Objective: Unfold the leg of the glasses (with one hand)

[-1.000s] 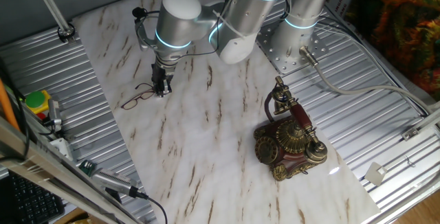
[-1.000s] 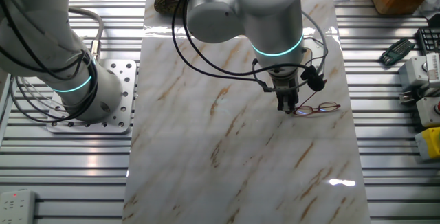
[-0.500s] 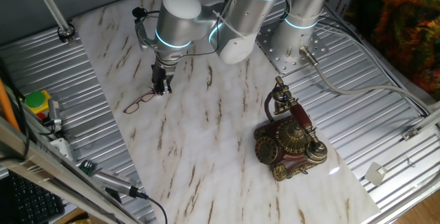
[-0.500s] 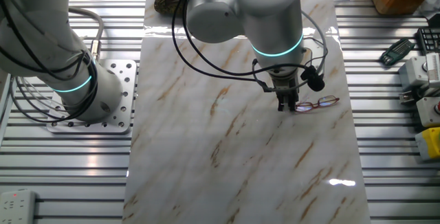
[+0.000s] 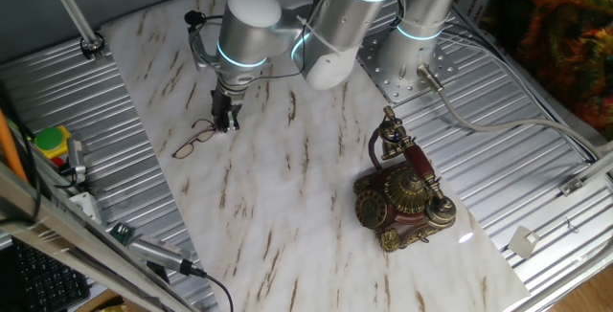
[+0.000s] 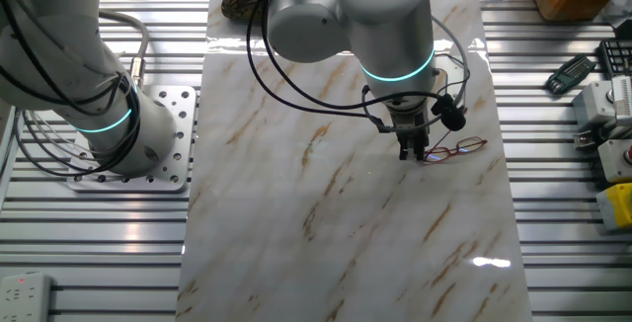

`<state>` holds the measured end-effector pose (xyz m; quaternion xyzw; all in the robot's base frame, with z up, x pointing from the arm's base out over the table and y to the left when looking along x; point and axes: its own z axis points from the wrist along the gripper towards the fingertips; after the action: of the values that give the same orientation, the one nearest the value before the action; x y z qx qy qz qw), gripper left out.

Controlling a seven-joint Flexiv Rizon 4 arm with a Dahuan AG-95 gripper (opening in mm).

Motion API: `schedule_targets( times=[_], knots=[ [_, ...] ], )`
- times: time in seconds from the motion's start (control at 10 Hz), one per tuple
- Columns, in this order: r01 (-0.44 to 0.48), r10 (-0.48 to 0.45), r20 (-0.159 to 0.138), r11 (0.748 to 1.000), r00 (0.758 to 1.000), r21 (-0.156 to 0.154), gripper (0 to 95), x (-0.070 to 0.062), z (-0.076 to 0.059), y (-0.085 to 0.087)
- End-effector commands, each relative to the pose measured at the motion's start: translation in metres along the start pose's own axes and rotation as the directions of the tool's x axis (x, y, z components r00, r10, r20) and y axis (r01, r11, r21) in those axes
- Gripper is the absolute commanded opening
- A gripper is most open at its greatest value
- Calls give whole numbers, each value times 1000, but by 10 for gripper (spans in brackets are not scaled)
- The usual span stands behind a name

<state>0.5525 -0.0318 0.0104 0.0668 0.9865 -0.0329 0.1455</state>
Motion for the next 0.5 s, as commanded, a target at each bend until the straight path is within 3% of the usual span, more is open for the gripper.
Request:
schedule_targets(
  times=[0.1,0.5],
  knots=[
    [1,-1,-4,1000,1000,-6,0,-1,-4,0],
    [3,-3,-11,1000,1000,-11,0,-4,-14,1]
  ],
)
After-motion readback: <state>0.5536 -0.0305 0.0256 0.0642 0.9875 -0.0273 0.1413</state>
